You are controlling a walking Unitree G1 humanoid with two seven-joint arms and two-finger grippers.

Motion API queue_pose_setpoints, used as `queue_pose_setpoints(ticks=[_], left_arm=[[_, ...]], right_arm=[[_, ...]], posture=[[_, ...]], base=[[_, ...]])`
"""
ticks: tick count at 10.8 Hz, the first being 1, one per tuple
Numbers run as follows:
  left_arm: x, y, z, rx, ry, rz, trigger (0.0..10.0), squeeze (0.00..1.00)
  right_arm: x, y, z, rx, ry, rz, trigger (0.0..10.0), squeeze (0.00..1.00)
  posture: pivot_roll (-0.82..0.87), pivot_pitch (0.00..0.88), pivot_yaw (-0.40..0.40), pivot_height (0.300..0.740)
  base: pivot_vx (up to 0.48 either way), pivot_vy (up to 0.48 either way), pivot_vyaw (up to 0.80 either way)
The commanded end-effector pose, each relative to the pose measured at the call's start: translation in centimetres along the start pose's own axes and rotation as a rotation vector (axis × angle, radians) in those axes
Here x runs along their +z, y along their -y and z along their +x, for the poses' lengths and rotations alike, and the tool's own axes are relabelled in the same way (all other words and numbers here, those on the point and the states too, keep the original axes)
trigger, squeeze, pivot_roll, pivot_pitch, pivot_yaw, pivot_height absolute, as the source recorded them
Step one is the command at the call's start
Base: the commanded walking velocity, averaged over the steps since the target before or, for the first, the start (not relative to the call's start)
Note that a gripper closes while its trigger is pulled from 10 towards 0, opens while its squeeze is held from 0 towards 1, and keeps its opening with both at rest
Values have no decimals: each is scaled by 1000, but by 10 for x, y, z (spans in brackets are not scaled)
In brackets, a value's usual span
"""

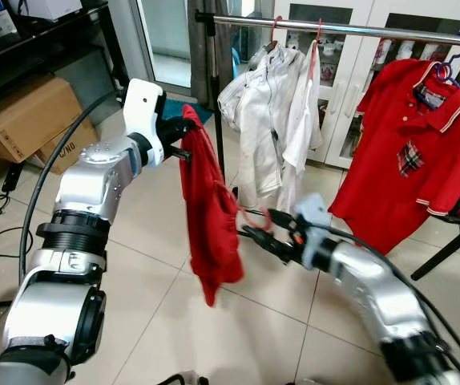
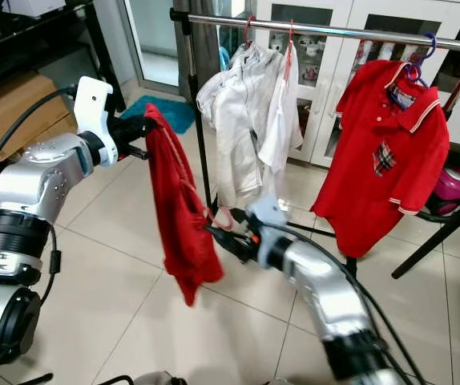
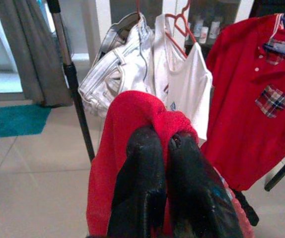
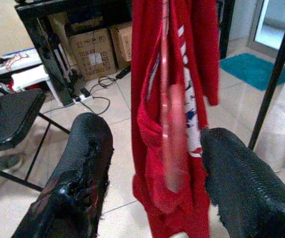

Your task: Hang hanger

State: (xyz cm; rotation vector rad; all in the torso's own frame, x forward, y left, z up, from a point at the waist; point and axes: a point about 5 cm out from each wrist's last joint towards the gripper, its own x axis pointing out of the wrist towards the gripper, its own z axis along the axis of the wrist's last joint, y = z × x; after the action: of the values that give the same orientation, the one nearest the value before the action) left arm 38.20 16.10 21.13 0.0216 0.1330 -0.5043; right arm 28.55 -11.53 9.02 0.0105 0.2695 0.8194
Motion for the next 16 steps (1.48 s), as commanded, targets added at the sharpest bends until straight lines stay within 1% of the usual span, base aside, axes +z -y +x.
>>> queue_pose_setpoints(ticks=[1, 2, 3, 9, 16], left_arm=[[21, 1, -1, -9, 61, 28, 0, 0], [20, 1, -1, -3, 61, 24, 0, 0], [21, 0, -1, 3, 64, 21, 0, 0], [26, -2, 0, 14, 79, 13, 0, 0], [24, -4, -2, 19, 73, 14, 0, 0]], right_arm=[[2, 3, 3, -19, 17, 18, 10000, 0], [3, 2, 7, -6, 43, 58, 3765, 0], [4, 0, 9, 13, 50, 69, 0, 0], [3, 4, 7, 13, 58, 91, 0, 0], [7, 8, 4, 8, 80, 98, 0, 0]], posture=[[-41, 0, 78, 740], [-41, 0, 78, 740], [-35, 0, 77, 740], [-37, 0, 78, 740], [-35, 0, 77, 740]], base=[[0, 0, 0], [0, 0, 0], [0, 0, 0], [0, 0, 0], [0, 0, 0]])
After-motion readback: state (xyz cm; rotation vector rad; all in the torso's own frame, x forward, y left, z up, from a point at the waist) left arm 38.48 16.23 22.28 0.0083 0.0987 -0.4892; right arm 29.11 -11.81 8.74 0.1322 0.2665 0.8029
